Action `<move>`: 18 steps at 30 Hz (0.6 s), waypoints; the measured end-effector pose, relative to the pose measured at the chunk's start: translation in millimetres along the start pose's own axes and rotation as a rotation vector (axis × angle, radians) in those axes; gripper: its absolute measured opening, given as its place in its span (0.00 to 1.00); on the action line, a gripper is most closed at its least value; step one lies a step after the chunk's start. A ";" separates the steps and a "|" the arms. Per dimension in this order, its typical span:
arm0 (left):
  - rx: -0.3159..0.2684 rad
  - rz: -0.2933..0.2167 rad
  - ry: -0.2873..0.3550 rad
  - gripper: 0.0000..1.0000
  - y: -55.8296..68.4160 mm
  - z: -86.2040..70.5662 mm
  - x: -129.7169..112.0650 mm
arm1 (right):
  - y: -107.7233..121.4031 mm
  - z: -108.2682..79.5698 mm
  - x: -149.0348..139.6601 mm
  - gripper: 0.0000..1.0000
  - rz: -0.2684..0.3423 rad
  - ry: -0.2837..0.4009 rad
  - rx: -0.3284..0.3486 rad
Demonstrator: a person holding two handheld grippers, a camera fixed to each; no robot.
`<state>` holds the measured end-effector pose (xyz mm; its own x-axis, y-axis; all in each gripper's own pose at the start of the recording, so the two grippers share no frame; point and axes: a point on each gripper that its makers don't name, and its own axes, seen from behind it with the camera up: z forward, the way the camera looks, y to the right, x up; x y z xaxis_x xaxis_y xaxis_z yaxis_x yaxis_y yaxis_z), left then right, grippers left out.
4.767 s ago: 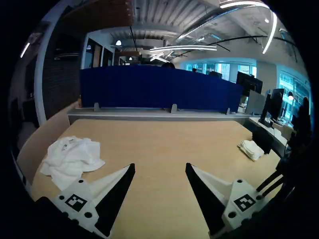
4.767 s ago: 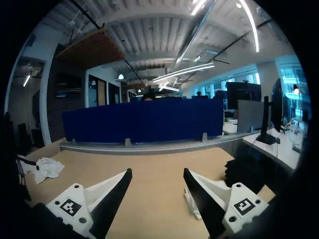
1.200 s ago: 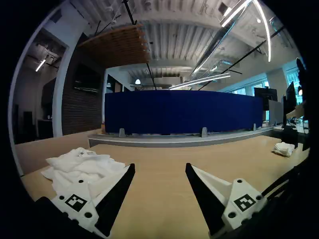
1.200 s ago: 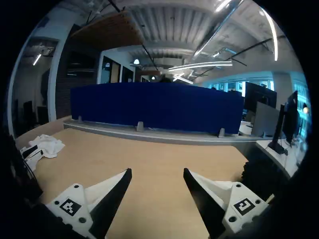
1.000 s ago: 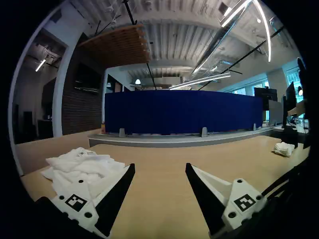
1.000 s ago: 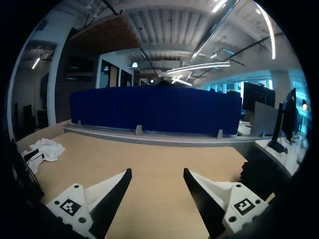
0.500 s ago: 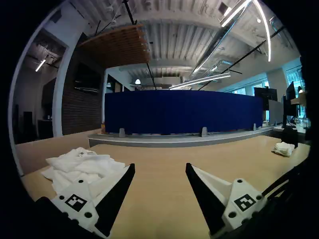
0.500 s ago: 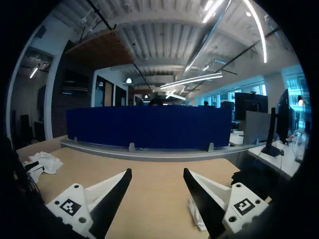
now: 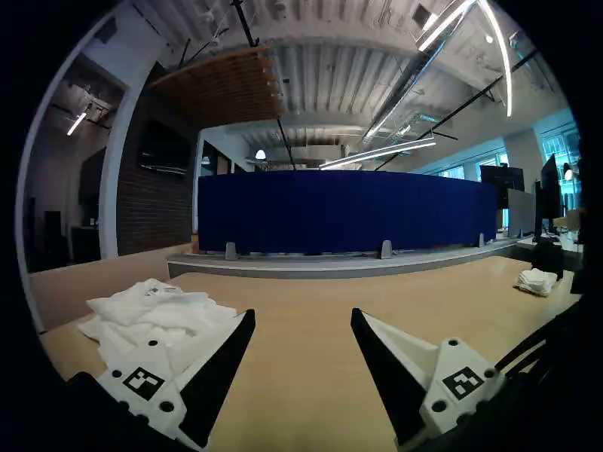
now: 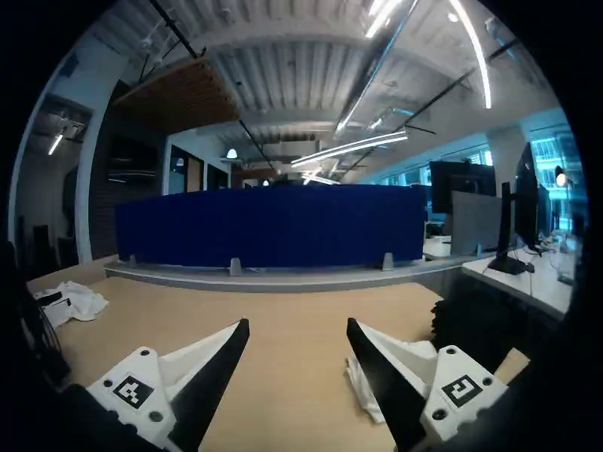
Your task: Fold towel
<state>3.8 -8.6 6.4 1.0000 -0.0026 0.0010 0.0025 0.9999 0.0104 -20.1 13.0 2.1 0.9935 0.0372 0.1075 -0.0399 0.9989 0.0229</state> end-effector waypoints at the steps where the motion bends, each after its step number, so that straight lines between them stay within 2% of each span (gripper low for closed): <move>1: 0.000 0.000 0.000 0.94 0.1 0.0 0.1 | 0.5 0.9 -4.2 1.00 0.003 0.004 -0.001; 9: 0.000 0.000 0.000 0.94 0.7 -0.4 0.0 | 3.0 11.3 -31.7 1.00 0.018 0.033 -0.012; 18: 0.000 0.000 0.000 0.94 1.1 -0.6 0.0 | 0.4 20.1 -50.7 1.00 -0.008 0.028 -0.010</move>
<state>3.9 -7.5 5.9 1.0000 -0.0024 0.0010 0.0024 0.9999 0.0103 -72.7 11.0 16.6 0.9964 0.0300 0.0798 -0.0312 0.9994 0.0136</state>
